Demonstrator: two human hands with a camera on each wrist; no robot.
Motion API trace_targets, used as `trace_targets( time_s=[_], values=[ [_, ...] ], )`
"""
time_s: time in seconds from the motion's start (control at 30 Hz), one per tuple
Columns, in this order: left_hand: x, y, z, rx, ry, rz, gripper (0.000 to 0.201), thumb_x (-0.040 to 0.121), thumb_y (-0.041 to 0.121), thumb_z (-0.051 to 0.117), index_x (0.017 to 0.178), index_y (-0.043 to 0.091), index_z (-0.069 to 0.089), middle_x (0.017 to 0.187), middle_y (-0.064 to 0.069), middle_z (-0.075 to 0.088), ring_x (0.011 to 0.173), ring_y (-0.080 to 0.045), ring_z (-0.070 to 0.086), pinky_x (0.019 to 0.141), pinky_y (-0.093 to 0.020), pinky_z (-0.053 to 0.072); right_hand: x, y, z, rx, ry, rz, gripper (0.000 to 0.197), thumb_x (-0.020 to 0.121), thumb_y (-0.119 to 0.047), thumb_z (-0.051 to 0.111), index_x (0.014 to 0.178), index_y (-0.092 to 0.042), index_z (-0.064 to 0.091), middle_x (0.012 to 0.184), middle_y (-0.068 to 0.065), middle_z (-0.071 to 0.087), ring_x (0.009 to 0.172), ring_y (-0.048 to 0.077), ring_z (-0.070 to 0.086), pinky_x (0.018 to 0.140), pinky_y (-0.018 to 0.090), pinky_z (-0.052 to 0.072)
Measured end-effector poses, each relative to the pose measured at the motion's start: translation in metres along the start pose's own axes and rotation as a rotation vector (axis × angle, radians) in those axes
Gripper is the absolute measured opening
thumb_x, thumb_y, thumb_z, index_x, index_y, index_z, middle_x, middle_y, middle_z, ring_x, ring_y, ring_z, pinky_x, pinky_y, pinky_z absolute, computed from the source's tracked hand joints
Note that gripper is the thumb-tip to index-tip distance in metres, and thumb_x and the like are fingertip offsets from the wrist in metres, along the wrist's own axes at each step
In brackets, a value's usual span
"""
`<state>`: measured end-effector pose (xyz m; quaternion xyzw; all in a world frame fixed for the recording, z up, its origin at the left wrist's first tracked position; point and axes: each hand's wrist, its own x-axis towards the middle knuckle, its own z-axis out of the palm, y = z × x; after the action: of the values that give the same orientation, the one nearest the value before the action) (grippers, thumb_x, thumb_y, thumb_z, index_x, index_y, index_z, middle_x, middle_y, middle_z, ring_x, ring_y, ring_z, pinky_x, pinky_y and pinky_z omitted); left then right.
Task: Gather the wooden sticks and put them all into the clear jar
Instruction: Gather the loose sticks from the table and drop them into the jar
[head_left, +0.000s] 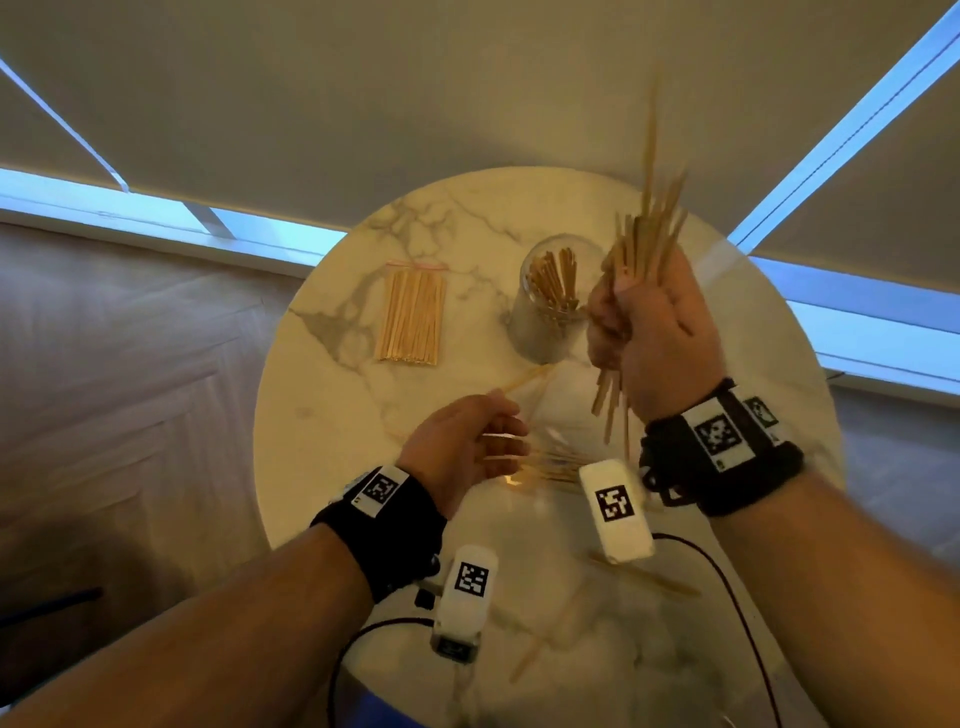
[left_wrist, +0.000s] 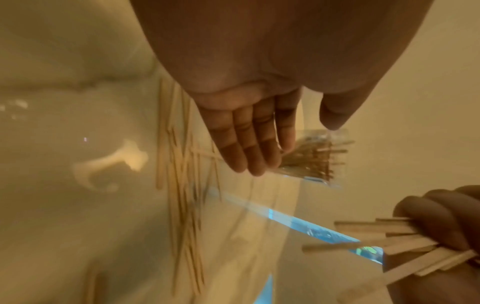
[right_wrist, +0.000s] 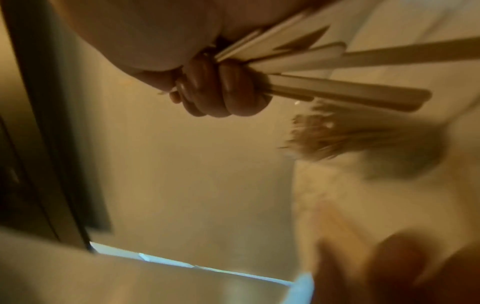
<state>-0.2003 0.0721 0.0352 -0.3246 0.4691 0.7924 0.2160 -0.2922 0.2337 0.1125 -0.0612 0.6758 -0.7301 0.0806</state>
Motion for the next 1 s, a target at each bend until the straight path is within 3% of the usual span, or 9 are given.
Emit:
trace_targets(
  time_s=[0.1,0.2,0.33,0.47,0.73,0.8,0.87,0.93,1.0],
  values=[
    [-0.01,0.014,0.03,-0.116,-0.184,-0.168,0.055,0.101,0.049,0.049,0.126,0.003,0.065,0.122,-0.018,0.072,0.111,-0.034,0.068,0.091,-0.046,0.055,0.005,-0.039,0.004,0.36,-0.01,-0.003,0.019,0.101,-0.015,0.032,0.1,-0.015,0.051,0.062,0.001,0.033,0.046,0.015,0.022,0.049,0.029,0.016],
    [-0.023,0.028,0.051,-0.257,-0.316,-0.23,0.067,0.1,0.054,0.043,0.138,0.002,0.058,0.135,-0.02,0.066,0.117,-0.037,0.064,0.092,-0.046,0.053,0.004,-0.063,0.008,0.523,-0.057,-0.072,0.029,0.11,-0.028,0.027,0.097,-0.018,0.052,0.059,-0.002,0.029,0.042,0.011,0.022,0.048,0.025,0.017],
    [-0.034,0.04,0.073,-0.383,-0.397,-0.228,0.06,0.101,0.056,0.041,0.119,0.005,0.067,0.121,-0.02,0.068,0.103,-0.035,0.068,0.091,-0.046,0.052,0.002,-0.076,0.015,0.54,-0.028,-0.17,0.028,0.102,-0.042,0.042,0.085,-0.02,0.044,0.057,-0.002,0.027,0.041,0.011,0.021,0.046,0.022,0.02],
    [-0.034,0.051,0.086,-0.38,-0.378,-0.241,0.05,0.099,0.051,0.047,0.101,0.006,0.069,0.093,-0.014,0.064,0.072,-0.024,0.063,0.067,-0.032,0.051,0.0,-0.066,0.014,0.521,-0.068,-0.263,0.023,0.098,-0.037,0.05,0.087,-0.017,0.044,0.061,0.003,0.034,0.04,0.013,0.033,0.049,0.026,0.031],
    [-0.021,0.054,0.086,-0.356,-0.358,-0.115,0.022,0.089,0.025,0.054,0.088,0.009,0.069,0.08,-0.007,0.064,0.068,-0.018,0.058,0.068,-0.028,0.051,-0.009,-0.05,0.006,0.328,-0.158,-0.229,0.018,0.103,-0.017,0.044,0.085,-0.012,0.047,0.065,0.011,0.043,0.049,0.027,0.046,0.053,0.038,0.041],
    [-0.014,0.049,0.084,-0.384,-0.328,-0.105,0.023,0.091,0.024,0.054,0.083,0.01,0.071,0.085,-0.009,0.065,0.075,-0.02,0.061,0.074,-0.031,0.05,-0.01,-0.044,0.006,0.244,-0.169,-0.209,0.018,0.103,-0.017,0.052,0.086,-0.01,0.049,0.065,0.012,0.045,0.05,0.031,0.049,0.053,0.042,0.043],
    [-0.007,0.044,0.081,-0.433,-0.325,-0.092,0.017,0.082,0.026,0.068,0.089,0.01,0.07,0.105,-0.016,0.063,0.096,-0.028,0.062,0.095,-0.037,0.05,-0.012,-0.036,0.009,0.168,-0.168,-0.172,0.018,0.099,-0.023,0.057,0.085,-0.012,0.054,0.065,0.011,0.049,0.053,0.033,0.054,0.056,0.045,0.047],
    [0.001,0.035,0.075,-0.47,-0.334,-0.051,0.055,0.069,0.031,0.082,0.117,0.016,0.061,0.129,-0.02,0.054,0.122,-0.034,0.052,0.118,-0.046,0.033,-0.015,-0.026,0.013,0.065,-0.168,-0.13,0.024,0.096,-0.034,0.061,0.08,-0.016,0.057,0.063,0.007,0.055,0.056,0.033,0.057,0.06,0.043,0.049],
    [0.004,0.031,0.071,-0.463,-0.325,-0.035,0.071,0.071,0.034,0.08,0.135,0.016,0.056,0.139,-0.023,0.053,0.134,-0.035,0.049,0.124,-0.046,0.026,-0.018,-0.017,0.016,-0.006,-0.169,-0.101,0.031,0.091,-0.046,0.066,0.077,-0.019,0.06,0.062,0.007,0.06,0.059,0.031,0.06,0.063,0.04,0.05]
  ],
)
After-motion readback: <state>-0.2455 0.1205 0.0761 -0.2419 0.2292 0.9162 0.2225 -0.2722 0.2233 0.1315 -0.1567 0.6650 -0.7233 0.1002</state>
